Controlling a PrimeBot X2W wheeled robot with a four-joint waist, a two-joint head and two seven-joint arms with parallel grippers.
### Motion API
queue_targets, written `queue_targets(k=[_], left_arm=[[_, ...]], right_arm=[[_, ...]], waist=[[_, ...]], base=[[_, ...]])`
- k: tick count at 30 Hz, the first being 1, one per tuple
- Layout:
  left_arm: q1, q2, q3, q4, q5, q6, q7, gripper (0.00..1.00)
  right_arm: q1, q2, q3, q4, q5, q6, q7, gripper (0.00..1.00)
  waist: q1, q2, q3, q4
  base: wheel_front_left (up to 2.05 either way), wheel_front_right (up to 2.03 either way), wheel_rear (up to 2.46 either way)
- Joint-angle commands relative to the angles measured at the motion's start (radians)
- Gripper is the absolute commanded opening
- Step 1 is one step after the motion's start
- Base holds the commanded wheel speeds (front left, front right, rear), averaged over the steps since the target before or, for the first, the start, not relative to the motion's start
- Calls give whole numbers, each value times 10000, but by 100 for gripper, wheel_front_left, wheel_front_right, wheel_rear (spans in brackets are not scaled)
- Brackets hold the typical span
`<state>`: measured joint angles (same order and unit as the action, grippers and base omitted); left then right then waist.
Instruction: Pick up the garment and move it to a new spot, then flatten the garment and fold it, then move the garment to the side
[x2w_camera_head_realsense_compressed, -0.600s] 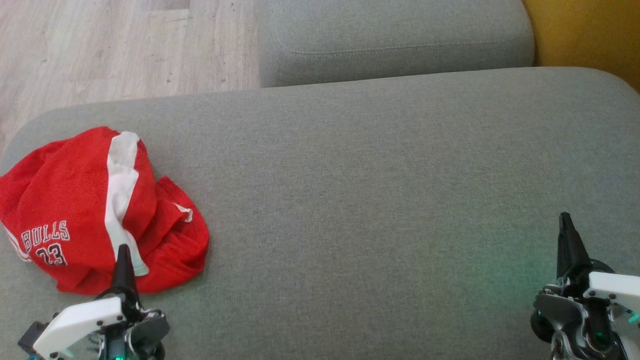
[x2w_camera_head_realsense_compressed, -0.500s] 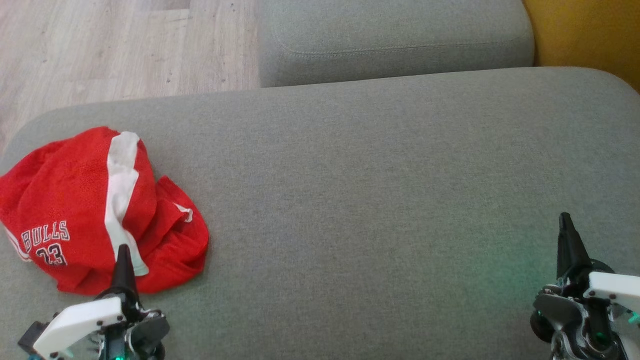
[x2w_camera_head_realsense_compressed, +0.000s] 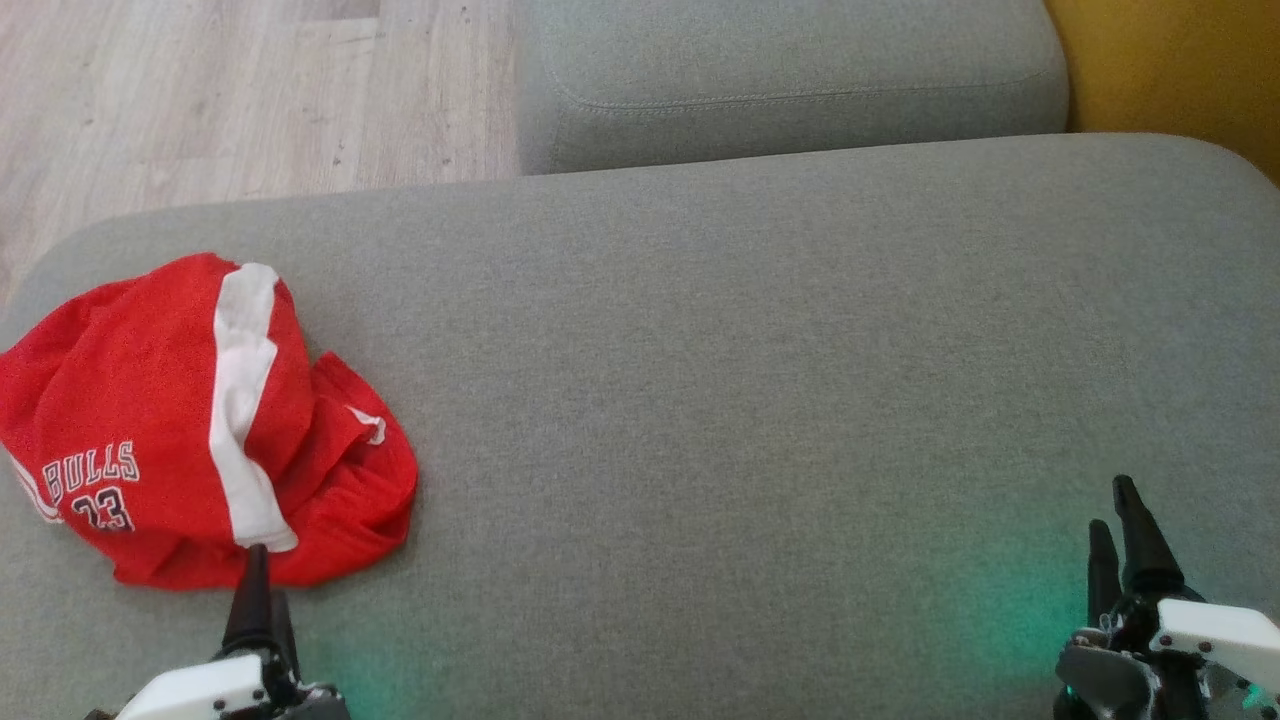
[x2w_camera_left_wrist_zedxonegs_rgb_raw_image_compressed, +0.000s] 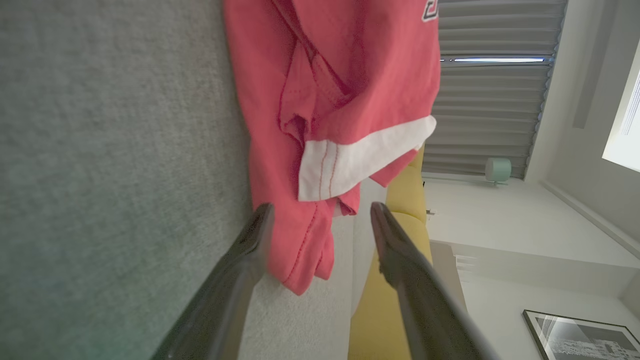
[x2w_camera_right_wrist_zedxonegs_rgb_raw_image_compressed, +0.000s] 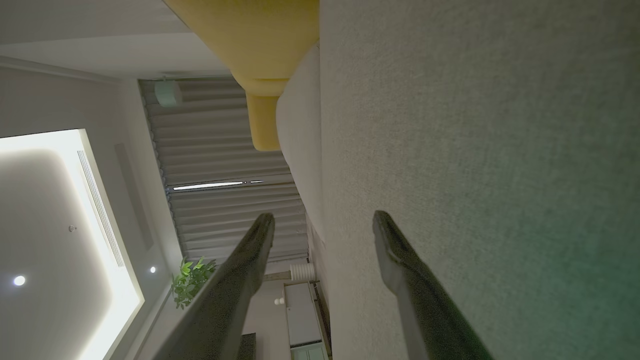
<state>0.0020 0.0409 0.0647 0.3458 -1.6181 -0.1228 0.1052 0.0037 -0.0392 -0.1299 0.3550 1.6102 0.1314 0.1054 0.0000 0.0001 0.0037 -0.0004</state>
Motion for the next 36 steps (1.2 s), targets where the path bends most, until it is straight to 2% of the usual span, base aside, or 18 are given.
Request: queue_targets(k=[1, 18, 23, 36], left_arm=[[-392, 37, -19, -411, 65, -5, -92, 100], [-339, 44, 303, -646, 575, -15, -567, 100], [-382, 46, 469, -824, 1024, -18, -716, 100], [-497, 52, 662, -1591, 2543, 97, -1101, 100]], right_arm=[[-393, -37, 88, -405, -91, 0, -118, 100], [-452, -47, 213, -721, -1259, -1, -590, 100], [-521, -50, 143, -923, -2000, -2, -738, 100], [-625, -58, 418, -1743, -4929, -2, -1121, 100]], waist=[[0, -1, 3, -4], [0, -1, 7, 11], [0, -1, 17, 17], [0, -1, 81, 32]], base=[[0, 0, 0], [0, 0, 0], [0, 0, 0], [0, 0, 0]])
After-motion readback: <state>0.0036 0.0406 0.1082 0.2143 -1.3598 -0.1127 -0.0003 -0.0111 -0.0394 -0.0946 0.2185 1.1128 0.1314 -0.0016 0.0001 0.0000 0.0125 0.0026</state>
